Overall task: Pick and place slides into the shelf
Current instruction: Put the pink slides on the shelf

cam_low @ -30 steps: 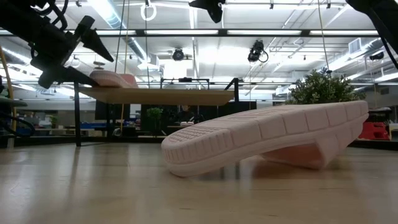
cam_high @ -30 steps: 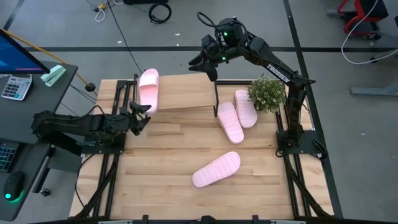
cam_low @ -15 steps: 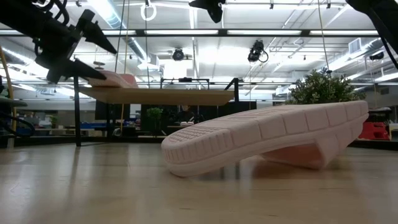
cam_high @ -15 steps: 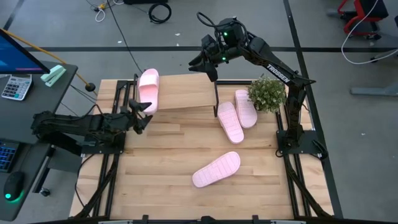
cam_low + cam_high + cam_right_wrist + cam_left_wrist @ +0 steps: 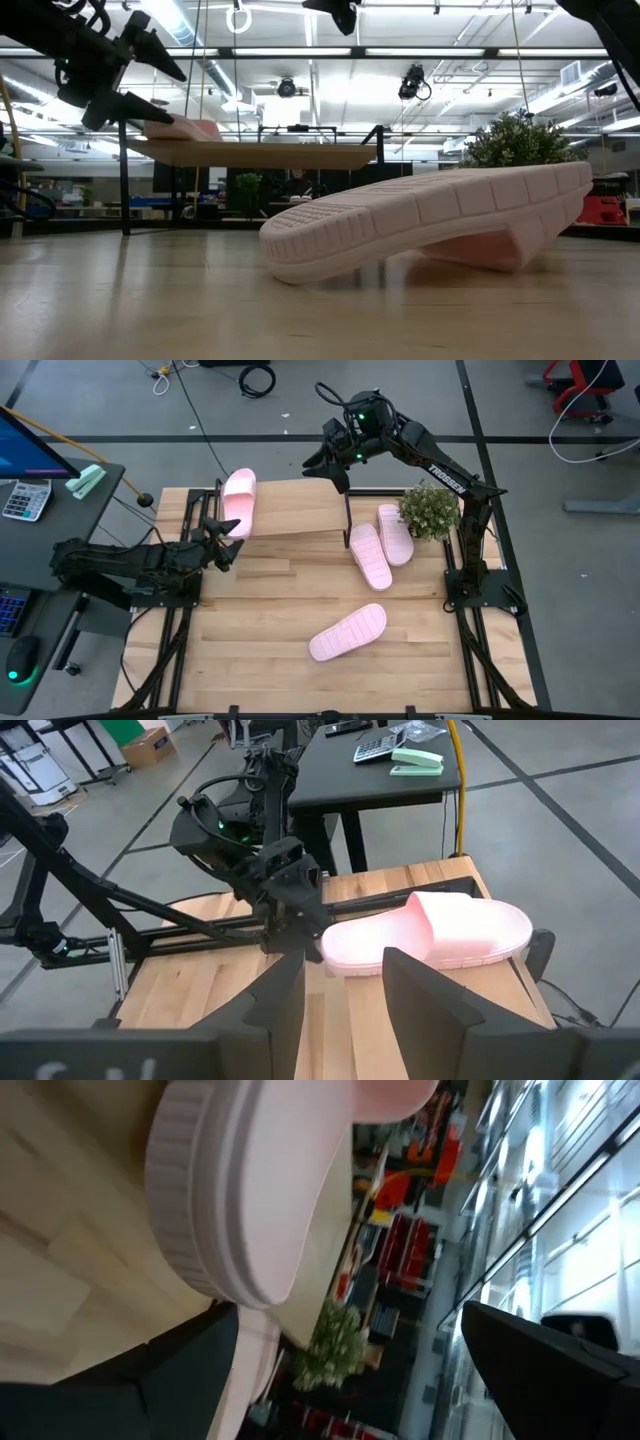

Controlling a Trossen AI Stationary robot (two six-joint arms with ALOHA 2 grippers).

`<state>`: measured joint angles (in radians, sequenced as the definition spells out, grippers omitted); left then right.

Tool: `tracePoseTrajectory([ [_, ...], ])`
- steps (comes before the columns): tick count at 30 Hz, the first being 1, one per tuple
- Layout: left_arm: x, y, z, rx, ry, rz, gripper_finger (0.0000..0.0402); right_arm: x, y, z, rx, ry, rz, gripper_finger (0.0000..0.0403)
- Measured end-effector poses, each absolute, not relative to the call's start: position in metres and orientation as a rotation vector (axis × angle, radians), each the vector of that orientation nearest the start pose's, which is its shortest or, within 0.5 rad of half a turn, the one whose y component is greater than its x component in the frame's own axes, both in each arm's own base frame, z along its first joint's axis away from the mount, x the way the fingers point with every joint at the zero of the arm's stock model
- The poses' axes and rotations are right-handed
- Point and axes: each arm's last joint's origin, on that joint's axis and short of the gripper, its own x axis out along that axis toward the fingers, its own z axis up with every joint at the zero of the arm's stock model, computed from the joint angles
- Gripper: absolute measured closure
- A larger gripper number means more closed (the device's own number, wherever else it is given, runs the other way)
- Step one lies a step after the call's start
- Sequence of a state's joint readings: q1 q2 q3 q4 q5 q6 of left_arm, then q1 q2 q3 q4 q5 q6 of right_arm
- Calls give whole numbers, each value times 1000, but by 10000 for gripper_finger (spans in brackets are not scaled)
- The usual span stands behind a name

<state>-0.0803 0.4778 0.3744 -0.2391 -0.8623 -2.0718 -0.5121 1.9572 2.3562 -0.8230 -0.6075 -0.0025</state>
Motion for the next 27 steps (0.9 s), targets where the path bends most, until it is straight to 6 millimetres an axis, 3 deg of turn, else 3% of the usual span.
tracePoseTrajectory([
  [27, 120, 20, 225, -1700, -673, 890, 12, 362, -182, 461, 224, 360, 98, 261],
])
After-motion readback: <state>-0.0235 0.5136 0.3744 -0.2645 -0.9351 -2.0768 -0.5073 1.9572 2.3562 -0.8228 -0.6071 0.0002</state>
